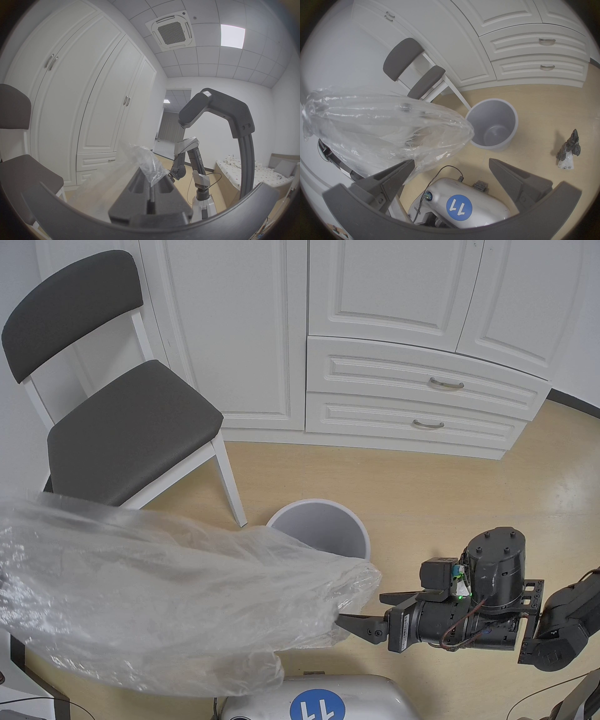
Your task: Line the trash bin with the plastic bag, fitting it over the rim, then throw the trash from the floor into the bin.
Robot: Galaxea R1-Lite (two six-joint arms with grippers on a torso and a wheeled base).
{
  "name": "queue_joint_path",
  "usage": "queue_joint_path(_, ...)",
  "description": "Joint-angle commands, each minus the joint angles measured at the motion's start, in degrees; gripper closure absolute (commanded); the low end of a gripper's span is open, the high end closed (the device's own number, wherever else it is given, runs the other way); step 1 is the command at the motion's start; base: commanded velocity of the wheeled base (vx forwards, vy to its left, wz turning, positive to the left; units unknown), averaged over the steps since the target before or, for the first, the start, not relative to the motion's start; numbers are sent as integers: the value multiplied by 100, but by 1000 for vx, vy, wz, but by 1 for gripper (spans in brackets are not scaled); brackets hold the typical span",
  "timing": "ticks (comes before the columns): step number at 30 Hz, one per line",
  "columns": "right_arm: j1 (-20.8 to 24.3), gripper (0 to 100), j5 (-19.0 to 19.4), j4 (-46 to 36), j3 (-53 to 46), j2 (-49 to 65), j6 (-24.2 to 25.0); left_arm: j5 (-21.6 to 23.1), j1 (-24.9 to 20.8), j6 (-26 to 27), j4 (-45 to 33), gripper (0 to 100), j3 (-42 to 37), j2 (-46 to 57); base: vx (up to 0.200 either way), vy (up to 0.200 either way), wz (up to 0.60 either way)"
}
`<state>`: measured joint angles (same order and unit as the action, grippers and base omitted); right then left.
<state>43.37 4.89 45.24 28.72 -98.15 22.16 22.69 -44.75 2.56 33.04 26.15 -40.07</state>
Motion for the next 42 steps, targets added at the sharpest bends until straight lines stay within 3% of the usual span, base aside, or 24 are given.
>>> queue_joint_path(1,75,0,3,82,-130,305,-45,-1,-78,-1,1,100,-22,-27,0,0,0)
queue_joint_path(6,66,0,39,257,-350,375,-371,8,-165,-194,1,100,-40,-45,0,0,0)
queue_joint_path(14,66,0,56,855,-552,68,-406,8,-236,-230,1,100,-22,-45,0,0,0)
queue_joint_path(31,75,0,56,908,-631,32,-573,8,-245,-361,1,100,4,-36,0,0,0)
queue_joint_path(32,75,100,56,908,-640,24,-573,8,-245,-361,1,100,4,-36,0,0,0)
queue_joint_path(42,75,100,56,899,-710,76,-731,8,-245,-361,1,100,4,-53,0,0,0)
